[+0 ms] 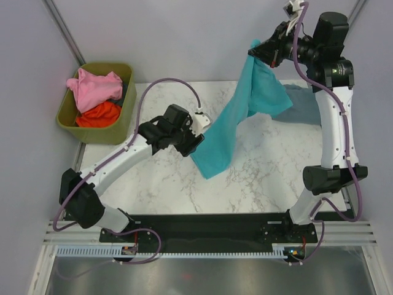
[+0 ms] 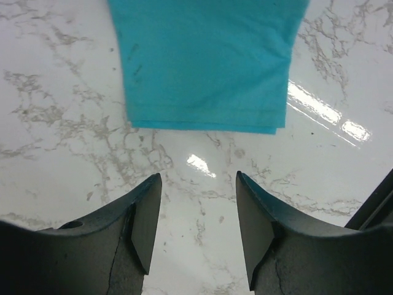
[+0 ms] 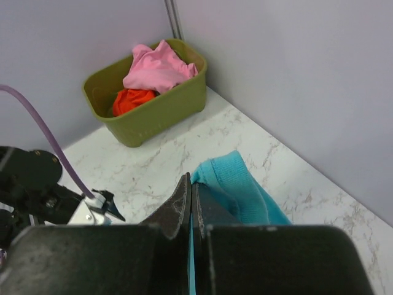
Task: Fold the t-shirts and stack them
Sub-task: Flatten the tshirt out
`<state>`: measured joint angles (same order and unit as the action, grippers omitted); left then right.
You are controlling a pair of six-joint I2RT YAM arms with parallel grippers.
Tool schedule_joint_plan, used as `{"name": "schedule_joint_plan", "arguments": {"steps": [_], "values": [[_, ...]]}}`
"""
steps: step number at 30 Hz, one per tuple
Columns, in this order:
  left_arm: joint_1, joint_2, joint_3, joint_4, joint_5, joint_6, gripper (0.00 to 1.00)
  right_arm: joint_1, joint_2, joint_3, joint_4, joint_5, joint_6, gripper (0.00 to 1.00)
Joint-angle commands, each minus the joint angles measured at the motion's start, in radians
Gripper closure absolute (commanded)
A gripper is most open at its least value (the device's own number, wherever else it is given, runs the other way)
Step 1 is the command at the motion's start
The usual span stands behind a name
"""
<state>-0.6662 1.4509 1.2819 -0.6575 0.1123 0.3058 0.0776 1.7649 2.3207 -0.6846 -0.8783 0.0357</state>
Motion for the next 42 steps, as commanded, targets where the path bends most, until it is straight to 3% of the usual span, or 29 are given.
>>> {"name": "schedule_joint_plan", "arguments": {"steps": [1, 4, 11, 17, 18, 19, 31, 32, 35, 36, 38, 39, 42], "values": [[-0.021, 0.061, 0.022, -0.028, 0.064, 0.015, 0.41, 0.002, -0.011, 0.020, 0.162, 0.016, 0.180, 1.00], [-0.030, 0.085, 0.043, -0.010, 0.087, -0.042, 0.41, 0.002, -0.021, 0.023, 0.217, 0.024, 0.245, 1.00], [-0.070, 0.175, 0.033, 0.009, 0.095, -0.103, 0.41, 0.002, -0.045, -0.087, 0.221, 0.061, 0.219, 1.00], [-0.252, 0.264, 0.008, 0.010, 0.078, -0.096, 0.42, 0.001, -0.004, -0.115, 0.186, 0.076, 0.187, 1.00], [-0.269, 0.282, 0.016, 0.021, -0.107, -0.049, 0.38, 0.002, 0.004, -0.113, 0.188, 0.076, 0.188, 1.00], [-0.295, 0.307, 0.025, 0.024, -0.141, -0.053, 0.37, 0.001, 0.017, -0.110, 0.188, 0.078, 0.193, 1.00], [-0.320, 0.607, 0.266, 0.025, -0.272, -0.043, 0.36, -0.007, -0.004, -0.152, 0.184, 0.056, 0.197, 1.00], [-0.320, 0.618, 0.286, 0.025, -0.270, -0.042, 0.38, -0.009, -0.004, -0.156, 0.186, 0.056, 0.197, 1.00], [-0.320, 0.649, 0.310, 0.018, -0.264, -0.039, 0.55, -0.015, -0.007, -0.164, 0.184, 0.055, 0.201, 1.00], [-0.320, 0.649, 0.310, 0.015, -0.248, -0.034, 0.72, -0.016, -0.007, -0.164, 0.184, 0.056, 0.201, 1.00], [-0.320, 0.634, 0.301, 0.007, -0.238, -0.034, 0.84, -0.024, -0.008, -0.162, 0.186, 0.058, 0.201, 1.00], [-0.320, 0.625, 0.295, 0.006, -0.231, -0.034, 0.96, -0.027, -0.010, -0.162, 0.186, 0.061, 0.202, 1.00], [-0.320, 0.557, 0.258, -0.002, -0.241, -0.040, 0.98, -0.041, -0.010, -0.159, 0.186, 0.071, 0.207, 1.00]]}}
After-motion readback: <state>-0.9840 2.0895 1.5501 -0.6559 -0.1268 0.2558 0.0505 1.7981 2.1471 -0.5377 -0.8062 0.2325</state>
